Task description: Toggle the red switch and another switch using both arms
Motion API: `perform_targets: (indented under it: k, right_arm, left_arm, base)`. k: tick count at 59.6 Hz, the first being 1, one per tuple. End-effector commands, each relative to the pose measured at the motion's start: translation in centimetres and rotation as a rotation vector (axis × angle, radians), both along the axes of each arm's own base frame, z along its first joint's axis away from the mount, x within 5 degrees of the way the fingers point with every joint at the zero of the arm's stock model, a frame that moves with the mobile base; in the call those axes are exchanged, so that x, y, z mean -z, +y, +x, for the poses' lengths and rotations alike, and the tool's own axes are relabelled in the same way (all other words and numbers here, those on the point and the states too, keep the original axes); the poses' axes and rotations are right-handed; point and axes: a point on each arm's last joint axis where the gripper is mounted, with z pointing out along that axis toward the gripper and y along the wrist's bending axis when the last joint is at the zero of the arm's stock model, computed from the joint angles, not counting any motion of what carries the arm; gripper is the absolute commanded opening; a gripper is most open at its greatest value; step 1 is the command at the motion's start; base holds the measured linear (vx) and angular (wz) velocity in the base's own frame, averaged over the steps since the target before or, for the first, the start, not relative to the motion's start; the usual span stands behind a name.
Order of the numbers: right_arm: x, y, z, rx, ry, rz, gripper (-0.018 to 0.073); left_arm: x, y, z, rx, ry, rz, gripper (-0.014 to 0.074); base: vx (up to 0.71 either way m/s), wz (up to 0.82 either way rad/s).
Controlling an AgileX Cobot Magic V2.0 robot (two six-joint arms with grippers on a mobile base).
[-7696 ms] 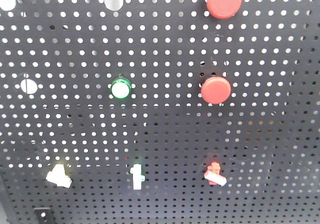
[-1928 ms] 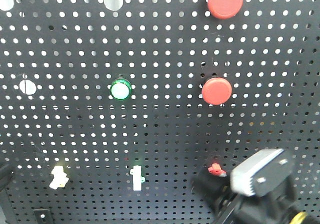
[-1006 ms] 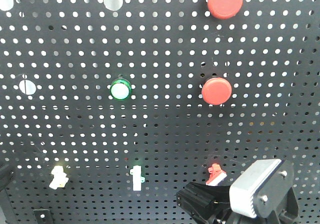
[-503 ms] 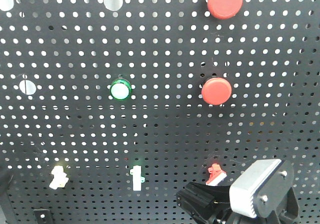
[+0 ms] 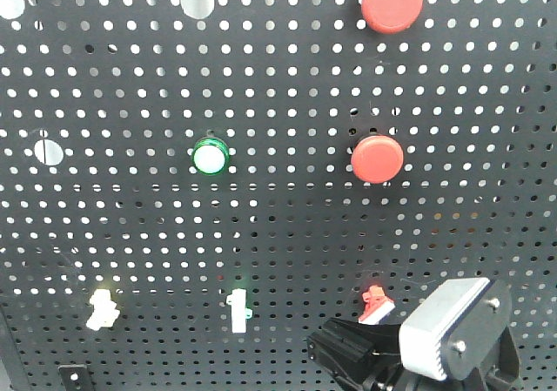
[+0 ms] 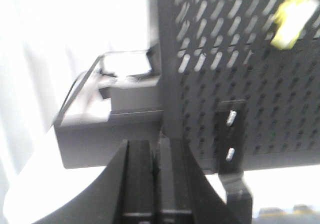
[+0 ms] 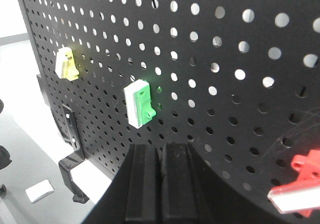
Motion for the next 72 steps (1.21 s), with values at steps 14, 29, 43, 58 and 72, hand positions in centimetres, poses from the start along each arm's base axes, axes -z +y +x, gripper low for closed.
perform_targets:
  k: [14, 29, 43, 58, 72]
  right_arm:
    - [-2.1, 0.0, -0.1, -0.019, -0.089, 0.075, -0.0006]
    - [-2.1, 0.1, -0.1, -0.019, -0.088, 0.075, -0.0006]
    - [-2.1, 0.1, -0.1, -0.018, -0.088, 0.074, -0.0006]
    - [-1.8, -2.7, -1.7, 0.043, -0.151, 0.033, -0.0006]
    - [0.1, -9.9, -6.4, 0.318, -0.282, 0.084, -0.0006]
  left_arm:
    - [0.9, 0.0, -0.4, -0.002, 0.015, -0.014, 0.0002]
    - [0.9, 0.0, -0.4, -0.002, 0.015, -0.014, 0.0002]
    - [0.9, 0.0, -0.4, -0.002, 0.015, -0.014, 0.0002]
    - [0.9, 0.0, -0.4, -0.002, 0.015, -0.014, 0.0002]
    - [0.9, 0.0, -0.4, -0.002, 0.015, -0.014, 0.0002]
  base:
    - [0.0, 0.0]
    - [0.0, 0.0]
    - [0.0, 0.0]
    - [0.0, 0.0]
    - [0.0, 0.0]
